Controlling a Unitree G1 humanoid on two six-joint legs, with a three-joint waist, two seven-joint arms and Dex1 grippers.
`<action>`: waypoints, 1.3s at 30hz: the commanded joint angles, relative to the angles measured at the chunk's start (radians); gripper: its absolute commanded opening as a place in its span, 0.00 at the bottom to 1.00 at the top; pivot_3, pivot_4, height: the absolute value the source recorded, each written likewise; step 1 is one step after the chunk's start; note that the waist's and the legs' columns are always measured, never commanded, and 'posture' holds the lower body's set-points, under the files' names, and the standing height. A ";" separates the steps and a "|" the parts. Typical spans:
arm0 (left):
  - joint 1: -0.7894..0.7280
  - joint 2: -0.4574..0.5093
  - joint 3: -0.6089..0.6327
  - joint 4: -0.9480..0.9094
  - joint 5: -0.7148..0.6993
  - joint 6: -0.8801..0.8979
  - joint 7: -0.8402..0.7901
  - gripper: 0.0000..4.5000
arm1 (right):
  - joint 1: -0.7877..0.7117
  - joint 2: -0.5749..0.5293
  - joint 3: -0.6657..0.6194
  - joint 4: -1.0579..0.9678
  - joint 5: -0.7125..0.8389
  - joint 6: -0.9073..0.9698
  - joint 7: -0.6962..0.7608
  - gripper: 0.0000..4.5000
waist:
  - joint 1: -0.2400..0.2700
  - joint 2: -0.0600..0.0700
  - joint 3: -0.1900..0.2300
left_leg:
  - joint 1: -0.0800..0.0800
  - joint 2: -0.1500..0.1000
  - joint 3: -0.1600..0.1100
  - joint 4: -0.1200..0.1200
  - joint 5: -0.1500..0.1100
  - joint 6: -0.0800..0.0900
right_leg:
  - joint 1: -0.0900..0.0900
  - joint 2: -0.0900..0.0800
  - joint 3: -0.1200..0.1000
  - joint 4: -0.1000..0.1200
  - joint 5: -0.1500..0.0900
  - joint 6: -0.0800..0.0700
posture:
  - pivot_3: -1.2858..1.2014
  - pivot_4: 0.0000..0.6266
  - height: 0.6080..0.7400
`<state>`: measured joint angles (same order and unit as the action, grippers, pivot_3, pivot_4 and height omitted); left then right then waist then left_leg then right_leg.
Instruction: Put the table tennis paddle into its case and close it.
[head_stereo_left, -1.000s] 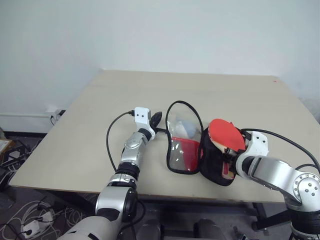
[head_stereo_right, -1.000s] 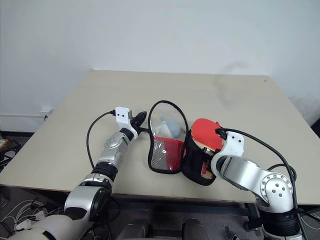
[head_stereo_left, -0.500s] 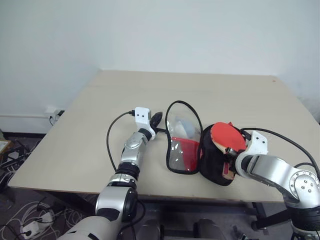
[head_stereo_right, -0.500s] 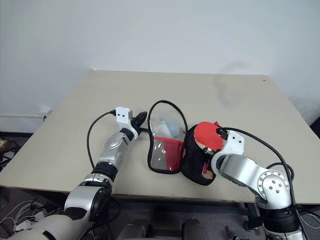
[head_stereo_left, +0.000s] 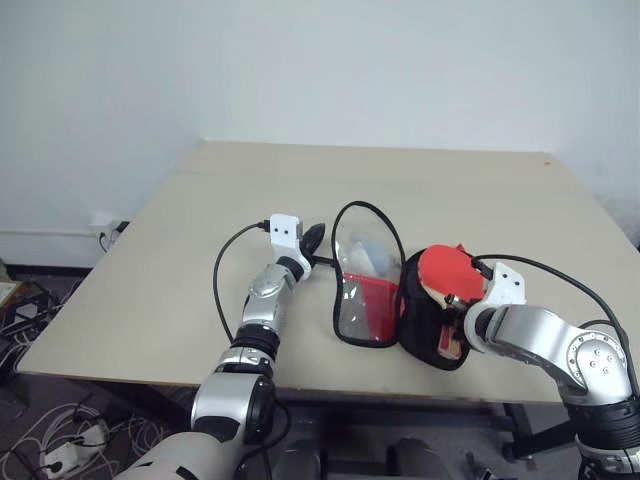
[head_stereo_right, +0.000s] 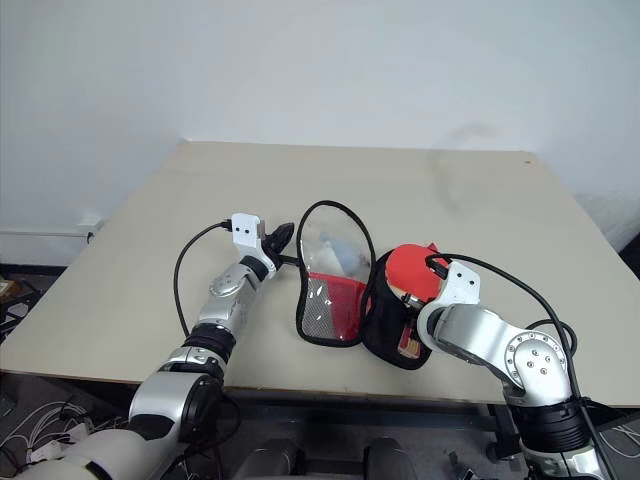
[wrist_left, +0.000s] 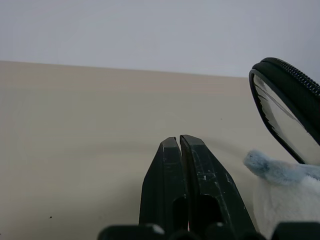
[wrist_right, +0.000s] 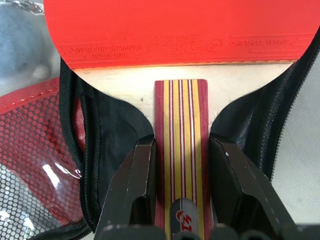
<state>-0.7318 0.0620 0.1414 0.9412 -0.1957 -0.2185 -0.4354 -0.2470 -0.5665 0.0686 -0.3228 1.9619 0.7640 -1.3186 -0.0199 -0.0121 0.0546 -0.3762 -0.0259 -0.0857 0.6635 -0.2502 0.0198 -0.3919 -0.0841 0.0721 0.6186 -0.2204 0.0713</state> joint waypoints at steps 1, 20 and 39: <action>-0.036 0.004 0.001 -0.035 0.000 -0.013 -0.002 0.00 | -0.040 0.001 -0.001 0.021 -0.004 -0.017 0.025 0.25 | 0.000 0.000 0.000 | 0.000 0.000 0.000 0.000 0.000 0.000 | 0.000 0.000 0.000 0.000 0.000 0.000 | 0.52 0.00 1.00; -0.041 0.012 0.004 -0.030 0.001 -0.015 0.003 0.00 | -0.087 0.029 0.014 0.119 -0.084 0.049 0.159 0.41 | -0.004 -0.001 0.000 | 0.001 0.000 0.003 0.002 0.002 0.003 | 0.000 0.001 0.003 0.000 0.002 -0.002 | 0.52 0.00 1.00; -0.044 0.009 0.001 -0.027 0.001 -0.016 0.004 0.00 | -0.158 -0.082 0.020 0.015 -0.145 0.130 0.179 0.78 | 0.000 -0.001 0.000 | -0.003 -0.001 0.002 -0.002 0.002 0.003 | 0.000 0.000 0.003 -0.011 0.007 0.003 | 0.52 0.00 1.00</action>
<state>-0.7381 0.0704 0.1423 0.9412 -0.1957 -0.2186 -0.4293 -0.3666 -0.6198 0.1058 -0.2522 1.8547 0.8744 -1.1654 -0.0197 -0.0126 0.0546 -0.3794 -0.0264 -0.0844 0.6610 -0.2485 0.0228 -0.3916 -0.0839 0.0746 0.6075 -0.2137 0.0744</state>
